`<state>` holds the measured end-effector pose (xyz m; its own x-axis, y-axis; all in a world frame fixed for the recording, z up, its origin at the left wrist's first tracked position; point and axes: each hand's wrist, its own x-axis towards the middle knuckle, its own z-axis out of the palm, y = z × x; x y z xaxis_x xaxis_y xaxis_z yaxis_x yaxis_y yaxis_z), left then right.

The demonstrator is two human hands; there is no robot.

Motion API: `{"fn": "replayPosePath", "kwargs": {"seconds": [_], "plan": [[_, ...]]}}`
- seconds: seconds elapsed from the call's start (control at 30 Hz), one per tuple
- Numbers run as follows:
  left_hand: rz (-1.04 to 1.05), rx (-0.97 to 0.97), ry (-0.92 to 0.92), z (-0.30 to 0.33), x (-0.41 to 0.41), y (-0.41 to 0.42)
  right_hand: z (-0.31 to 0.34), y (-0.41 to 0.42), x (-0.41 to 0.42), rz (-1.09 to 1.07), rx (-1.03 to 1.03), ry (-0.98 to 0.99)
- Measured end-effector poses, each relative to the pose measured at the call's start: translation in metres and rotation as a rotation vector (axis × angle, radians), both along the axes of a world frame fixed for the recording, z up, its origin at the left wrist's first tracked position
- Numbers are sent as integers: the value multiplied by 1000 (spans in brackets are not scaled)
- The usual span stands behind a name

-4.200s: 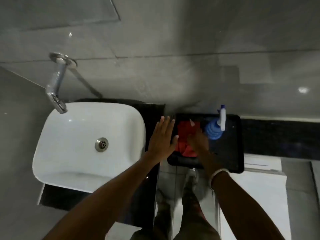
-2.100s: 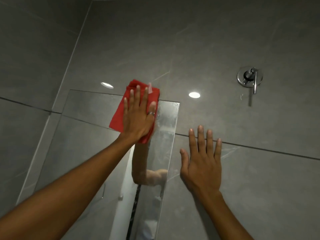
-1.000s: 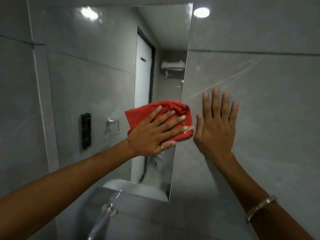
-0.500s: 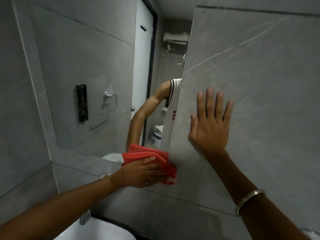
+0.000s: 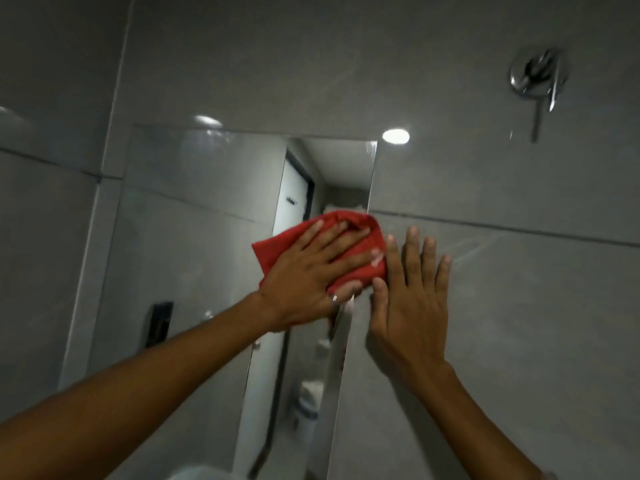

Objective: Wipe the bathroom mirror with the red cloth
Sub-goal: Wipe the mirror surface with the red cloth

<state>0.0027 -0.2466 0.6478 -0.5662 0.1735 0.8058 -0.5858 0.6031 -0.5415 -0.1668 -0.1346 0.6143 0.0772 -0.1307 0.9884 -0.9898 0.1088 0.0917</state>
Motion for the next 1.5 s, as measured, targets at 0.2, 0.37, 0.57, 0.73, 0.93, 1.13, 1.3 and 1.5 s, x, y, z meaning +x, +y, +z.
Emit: {"fn": "replayPosePath", "kwargs": {"seconds": [0.2,0.37,0.57,0.73,0.93,1.13,1.3,1.5], "plan": [[20,99,158,127,-7,8,70,-7,12,-22,6,-156],[-16,106,218,127,-8,1,59,-25,10,-190,25,-41],[-5,139,284,109,17,-24,57,-29,6,-222,14,7],[0,193,364,94,53,-49,51,-30,5,-239,21,63],[-16,245,483,97,98,-85,35,-35,10,-240,2,28],[-28,344,708,102,163,-126,30,-40,7,-212,-33,35],[-56,545,940,101,209,-149,29,-42,5,-187,-49,49],[-59,549,979,74,180,-130,29,-41,7,-181,-59,51]]}}
